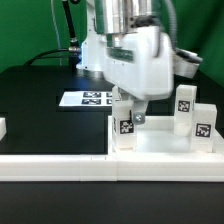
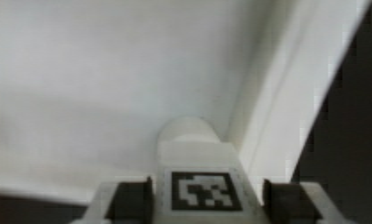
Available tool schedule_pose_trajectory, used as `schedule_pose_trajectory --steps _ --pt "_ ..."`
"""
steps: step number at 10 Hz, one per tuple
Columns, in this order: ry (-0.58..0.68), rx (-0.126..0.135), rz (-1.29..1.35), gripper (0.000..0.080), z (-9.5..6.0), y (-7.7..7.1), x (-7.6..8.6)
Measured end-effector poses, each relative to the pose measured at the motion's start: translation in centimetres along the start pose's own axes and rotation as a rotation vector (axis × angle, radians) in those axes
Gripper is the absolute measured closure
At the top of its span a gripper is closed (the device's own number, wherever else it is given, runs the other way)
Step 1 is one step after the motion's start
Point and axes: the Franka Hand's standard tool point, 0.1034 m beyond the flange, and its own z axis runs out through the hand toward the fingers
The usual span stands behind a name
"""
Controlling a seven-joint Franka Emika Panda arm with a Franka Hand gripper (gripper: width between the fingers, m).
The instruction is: Assemble square table
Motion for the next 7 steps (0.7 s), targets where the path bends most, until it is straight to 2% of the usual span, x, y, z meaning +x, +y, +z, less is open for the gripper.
schedule_pose_trajectory --steps 1,3,4,5,6,7 --pt "-0.026 0.017 0.117 0.0504 0.0 -0.11 0.17" --pt "-0.023 0.019 0.141 0.0504 0.05 -0.11 0.02" --pt "-0.022 0.019 0.121 0.0427 0.06 -0.1 0.07" --pt "-0.021 0.023 0.014 0.0247 0.04 -0.15 0.09" --pt "-0.02 0.028 -0.177 0.0247 0.01 -0.2 0.17" --pt "-0.021 0.03 -0.385 0.018 -0.06 -0.08 0.26"
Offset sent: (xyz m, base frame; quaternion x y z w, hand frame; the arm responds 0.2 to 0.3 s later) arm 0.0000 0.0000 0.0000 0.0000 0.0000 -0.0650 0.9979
